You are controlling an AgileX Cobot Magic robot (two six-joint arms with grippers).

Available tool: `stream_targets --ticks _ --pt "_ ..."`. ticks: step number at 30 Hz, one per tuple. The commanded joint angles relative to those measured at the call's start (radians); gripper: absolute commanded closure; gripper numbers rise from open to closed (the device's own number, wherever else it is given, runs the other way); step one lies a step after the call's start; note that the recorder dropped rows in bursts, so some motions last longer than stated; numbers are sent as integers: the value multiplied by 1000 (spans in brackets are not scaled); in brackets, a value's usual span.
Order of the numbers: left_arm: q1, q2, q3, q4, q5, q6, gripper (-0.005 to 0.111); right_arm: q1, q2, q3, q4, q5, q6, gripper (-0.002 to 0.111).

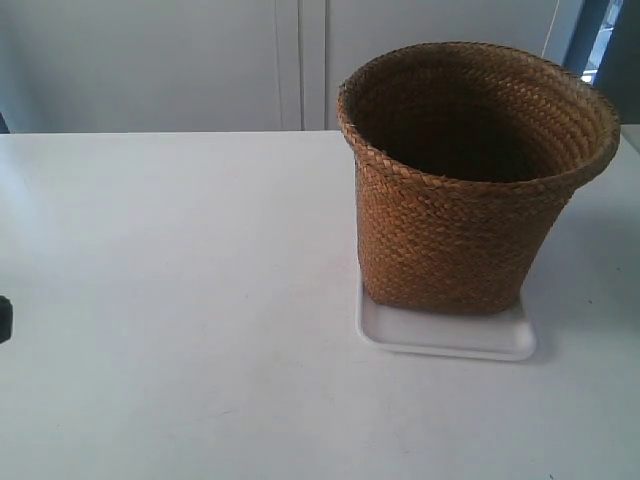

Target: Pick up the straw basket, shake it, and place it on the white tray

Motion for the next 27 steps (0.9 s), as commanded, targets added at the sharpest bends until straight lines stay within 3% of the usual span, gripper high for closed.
stream_targets --ticks 1,4,7,17,27 --pt "99 -90 11 14 75 54 107 3 -5 6 6 -1 -11 108" --pt "188 -156 45 33 57 73 107 3 -5 6 6 -1 -11 108" --pt "262 -217 121 61 -53 85 107 3 -5 6 6 -1 -11 108" --pt "385 -371 451 83 -394 82 107 3 -5 6 6 -1 -11 108" --pt "441 -407 528 83 -351 82 107 3 -5 6 6 -1 -11 108"
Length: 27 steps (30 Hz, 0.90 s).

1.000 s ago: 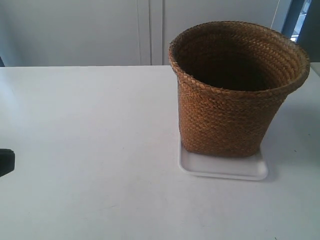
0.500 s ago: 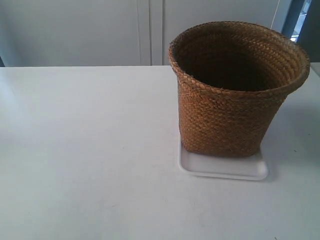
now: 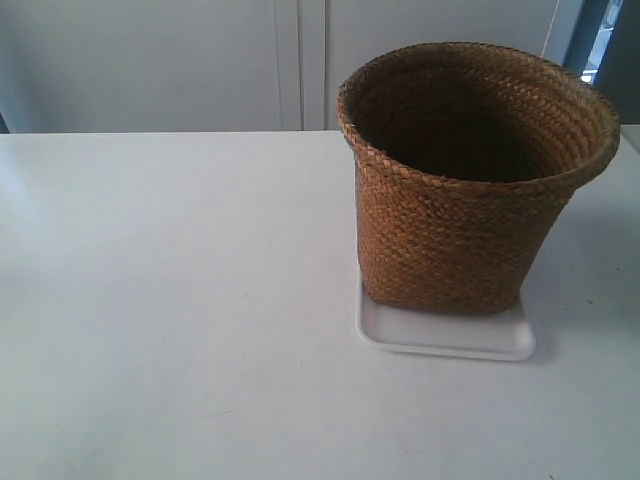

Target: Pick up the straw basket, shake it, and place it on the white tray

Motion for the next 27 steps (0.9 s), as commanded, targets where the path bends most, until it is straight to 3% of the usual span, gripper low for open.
stream_targets --ticks 1,27 --pt "30 -6 7 1 39 4 107 3 -5 6 4 -3 -11 108" --pt "37 -6 7 3 31 0 107 3 -5 6 4 -3 -11 108"
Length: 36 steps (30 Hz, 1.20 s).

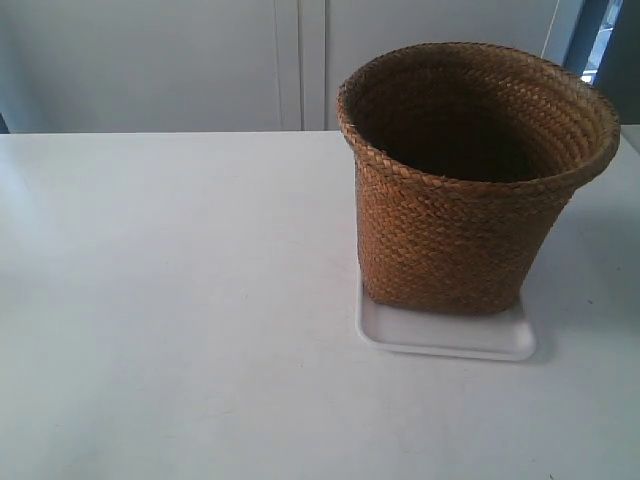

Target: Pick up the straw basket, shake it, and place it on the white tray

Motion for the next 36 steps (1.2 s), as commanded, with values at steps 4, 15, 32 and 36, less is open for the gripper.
stream_targets --ticks 4,15,32,36 --pt "4 -4 5 0 1 0 107 3 -5 15 3 -3 -11 108" --pt "4 -4 5 0 -1 0 107 -1 -5 269 -11 -786 -19 108" --pt "4 -4 5 0 -1 0 107 -1 -185 549 -34 -808 -16 108" --pt "4 -4 5 0 -1 2 107 -1 -185 549 -34 -797 -16 108"
